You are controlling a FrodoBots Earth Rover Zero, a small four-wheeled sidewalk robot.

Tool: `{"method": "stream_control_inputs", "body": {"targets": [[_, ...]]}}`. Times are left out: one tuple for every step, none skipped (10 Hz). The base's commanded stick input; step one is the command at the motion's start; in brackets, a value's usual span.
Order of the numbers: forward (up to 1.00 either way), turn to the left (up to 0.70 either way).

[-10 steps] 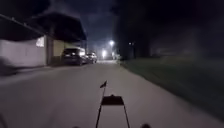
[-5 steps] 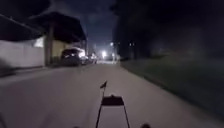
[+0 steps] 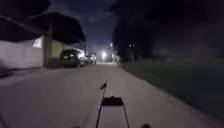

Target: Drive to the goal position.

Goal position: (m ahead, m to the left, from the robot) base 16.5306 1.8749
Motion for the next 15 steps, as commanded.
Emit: {"method": "stream_control_inputs", "body": {"targets": [[0.5, 0.0], [0.5, 0.0], [0.5, 0.0], [0.5, 0.0], [0.5, 0.0], [0.5, 0.0], [0.5, 0.0], [0.5, 0.0], [0.5, 0.0], [0.5, 0.0], [0.5, 0.0], [0.5, 0.0], [0.5, 0.0], [0.5, 0.0], [0.5, 0.0]]}}
